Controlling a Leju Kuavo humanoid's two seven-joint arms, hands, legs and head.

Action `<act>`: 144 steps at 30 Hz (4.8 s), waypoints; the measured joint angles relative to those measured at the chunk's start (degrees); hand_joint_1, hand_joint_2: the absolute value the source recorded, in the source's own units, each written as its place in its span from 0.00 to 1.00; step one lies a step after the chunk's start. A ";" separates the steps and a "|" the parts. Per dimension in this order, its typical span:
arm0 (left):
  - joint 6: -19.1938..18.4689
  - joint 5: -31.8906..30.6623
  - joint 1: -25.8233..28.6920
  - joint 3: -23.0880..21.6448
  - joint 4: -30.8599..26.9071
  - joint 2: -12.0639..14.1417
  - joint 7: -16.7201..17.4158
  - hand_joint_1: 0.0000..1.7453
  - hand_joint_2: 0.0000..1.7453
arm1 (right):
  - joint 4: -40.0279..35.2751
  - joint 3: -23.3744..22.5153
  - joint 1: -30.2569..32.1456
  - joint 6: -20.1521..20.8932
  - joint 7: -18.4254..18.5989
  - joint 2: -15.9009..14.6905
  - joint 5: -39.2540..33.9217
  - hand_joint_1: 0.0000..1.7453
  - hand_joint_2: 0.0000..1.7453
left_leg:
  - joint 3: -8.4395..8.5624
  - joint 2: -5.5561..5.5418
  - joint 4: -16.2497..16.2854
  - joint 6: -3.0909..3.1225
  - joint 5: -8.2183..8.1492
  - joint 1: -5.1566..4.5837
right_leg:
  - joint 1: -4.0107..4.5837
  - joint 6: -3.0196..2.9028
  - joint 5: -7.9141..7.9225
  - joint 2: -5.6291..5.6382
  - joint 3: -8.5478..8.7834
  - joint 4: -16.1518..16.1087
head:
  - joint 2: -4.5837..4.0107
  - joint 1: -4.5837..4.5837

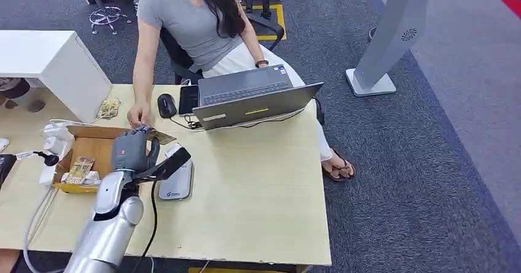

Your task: Pass the card to the sensor for recognition and then transmit it.

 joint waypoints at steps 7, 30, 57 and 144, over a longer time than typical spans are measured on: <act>-4.53 -0.61 -0.02 -0.94 0.18 -0.04 0.61 1.00 1.00 | 0.00 -0.22 0.00 0.02 -0.02 0.00 0.28 0.00 1.00 | 0.00 0.00 0.00 0.00 0.00 -0.02 | 0.00 0.00 0.00 0.00 0.00 -0.01 | 0.00 0.00; -15.47 -2.56 -4.96 -3.61 9.31 0.50 7.26 1.00 1.00 | 0.00 -1.55 -0.04 0.11 0.04 0.00 1.33 0.00 1.00 | 0.07 -0.03 0.00 0.04 0.02 -0.02 | 0.00 0.04 0.02 -0.05 0.10 0.00 | 0.00 0.02; -3.82 -1.40 -8.50 -5.14 8.56 1.75 7.21 1.00 1.00 | 0.00 -3.28 -0.03 0.18 -0.26 0.00 3.13 0.00 1.00 | 0.03 -0.14 0.00 0.04 0.11 -0.03 | 0.00 0.11 0.11 -0.12 0.10 0.00 | 0.00 0.00; 11.51 -4.56 39.25 0.09 -41.35 5.86 -0.82 0.00 1.00 | 0.00 -11.95 0.42 -2.21 -0.42 0.74 0.57 0.00 1.00 | 0.00 0.09 -0.05 0.11 -0.06 -0.07 | -0.01 0.23 -0.05 0.02 0.04 -0.06 | 0.00 0.02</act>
